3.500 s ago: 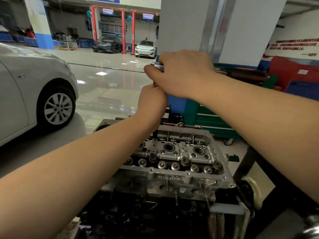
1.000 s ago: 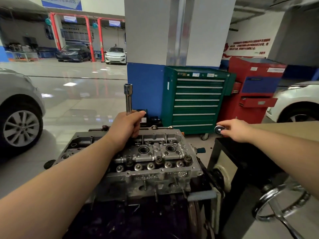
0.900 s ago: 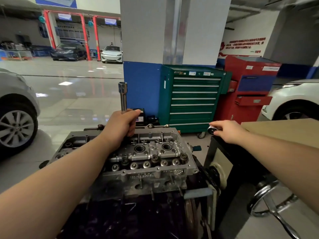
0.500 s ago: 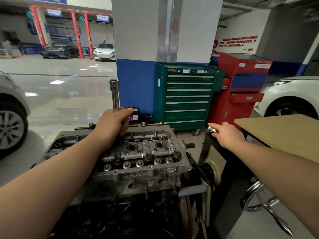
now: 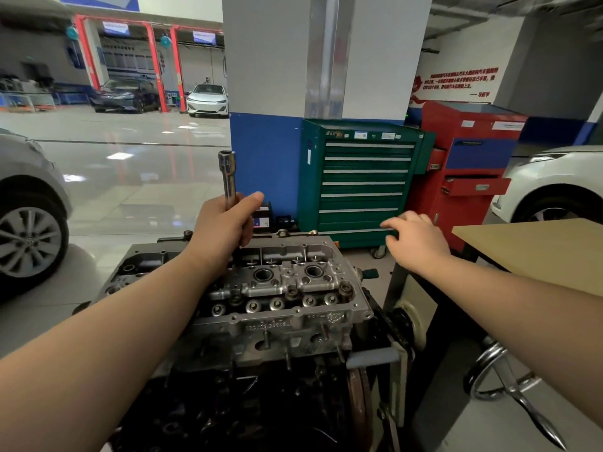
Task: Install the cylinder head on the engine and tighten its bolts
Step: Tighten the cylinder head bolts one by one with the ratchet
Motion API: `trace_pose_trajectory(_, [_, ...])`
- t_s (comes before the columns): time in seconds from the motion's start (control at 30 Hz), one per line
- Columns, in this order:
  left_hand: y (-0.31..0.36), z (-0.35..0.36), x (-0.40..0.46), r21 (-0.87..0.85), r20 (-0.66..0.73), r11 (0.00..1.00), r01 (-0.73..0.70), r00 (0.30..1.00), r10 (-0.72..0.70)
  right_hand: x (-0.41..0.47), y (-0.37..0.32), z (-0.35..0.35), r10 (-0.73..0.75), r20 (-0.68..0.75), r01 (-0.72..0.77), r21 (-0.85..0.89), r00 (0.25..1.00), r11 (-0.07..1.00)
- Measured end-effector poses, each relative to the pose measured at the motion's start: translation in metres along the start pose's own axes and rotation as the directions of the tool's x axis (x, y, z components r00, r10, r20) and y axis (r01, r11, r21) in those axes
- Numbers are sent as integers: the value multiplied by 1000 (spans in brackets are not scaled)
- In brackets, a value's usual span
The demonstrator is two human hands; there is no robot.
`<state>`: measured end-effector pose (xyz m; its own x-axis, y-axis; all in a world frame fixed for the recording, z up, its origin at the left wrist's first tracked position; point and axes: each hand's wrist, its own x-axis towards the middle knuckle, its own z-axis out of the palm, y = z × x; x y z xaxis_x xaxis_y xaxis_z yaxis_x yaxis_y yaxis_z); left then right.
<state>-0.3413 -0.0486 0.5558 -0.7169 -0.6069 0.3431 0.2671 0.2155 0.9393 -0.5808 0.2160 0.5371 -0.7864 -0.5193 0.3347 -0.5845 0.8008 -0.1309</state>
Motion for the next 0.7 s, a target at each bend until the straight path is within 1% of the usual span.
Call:
trace_pose_trajectory(0.07, [7, 3, 0, -90, -28, 996, 27, 999, -30, -5, -40, -13, -85, -43, 90, 161, 996, 983])
trace_pose_trajectory(0.13, [21, 6, 4, -94, -42, 995, 44, 998, -48, -17, -83, -24, -211, -39, 214, 253, 977, 943])
trace_pose_trajectory(0.17, [32, 6, 8, -117, -51, 993, 34, 998, -40, -24, -104, -27, -274, -25, 270, 282, 961, 921])
trace_pose_trajectory(0.23, [59, 3, 18, -219, -65, 976, -18, 998, 4, -38, -140, -31, -364, 5, 338, 357, 931, 871])
trace_pose_trajectory(0.3, [85, -7, 24, -288, -59, 954, -84, 996, 69, -48, -169, -28, -418, 27, 363, 449, 908, 817])
trace_pose_trajectory(0.4, [100, -26, 21, -281, -10, 953, -112, 993, 114, -54, -202, -20, -468, 35, 381, 529, 883, 758])
trace_pose_trajectory(0.57, [79, -59, 6, -142, -4, 989, -49, 999, 49, -44, -240, -9, -462, 46, 352, 584, 886, 732])
trace_pose_trajectory(0.7, [56, -78, 4, -101, -18, 995, -15, 1000, 13, -42, -262, -2, -468, 95, 326, 595, 879, 734])
